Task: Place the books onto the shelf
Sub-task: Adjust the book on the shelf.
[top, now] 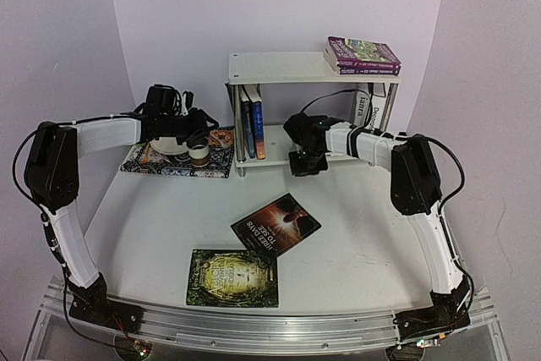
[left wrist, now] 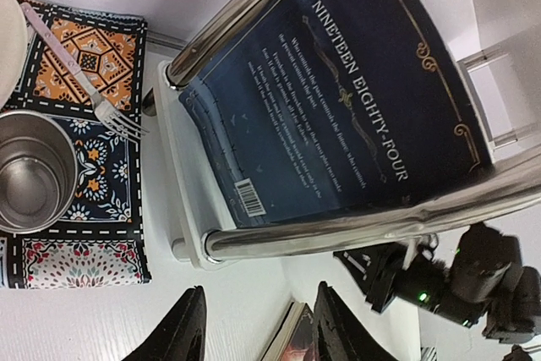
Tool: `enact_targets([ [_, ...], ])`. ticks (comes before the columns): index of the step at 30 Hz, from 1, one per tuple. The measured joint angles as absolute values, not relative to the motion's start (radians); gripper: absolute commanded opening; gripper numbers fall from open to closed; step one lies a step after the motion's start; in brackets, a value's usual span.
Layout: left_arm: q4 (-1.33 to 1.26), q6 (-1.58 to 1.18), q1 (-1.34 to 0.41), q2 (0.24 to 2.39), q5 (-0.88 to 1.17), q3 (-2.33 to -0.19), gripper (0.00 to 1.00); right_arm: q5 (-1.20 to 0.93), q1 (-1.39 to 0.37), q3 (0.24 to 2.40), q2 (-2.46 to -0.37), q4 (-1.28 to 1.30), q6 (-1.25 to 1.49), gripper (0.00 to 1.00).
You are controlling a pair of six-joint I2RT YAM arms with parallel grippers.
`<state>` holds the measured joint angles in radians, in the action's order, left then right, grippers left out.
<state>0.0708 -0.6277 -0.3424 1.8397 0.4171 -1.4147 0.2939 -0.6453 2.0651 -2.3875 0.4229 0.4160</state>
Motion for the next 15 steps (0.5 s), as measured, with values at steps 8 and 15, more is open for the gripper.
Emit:
enact_targets([
  [8,0.071,-0.627,-0.342,1.814,0.418,-1.391,0.45,0.247,-0.674,1.917,-2.359,0.419,0.374,0.82],
  [15,0.07,-0.627,-0.342,1.765,0.418,-1.365,0.46,0.289,-0.659,1.898,-2.247,0.353,0.273,0.97],
])
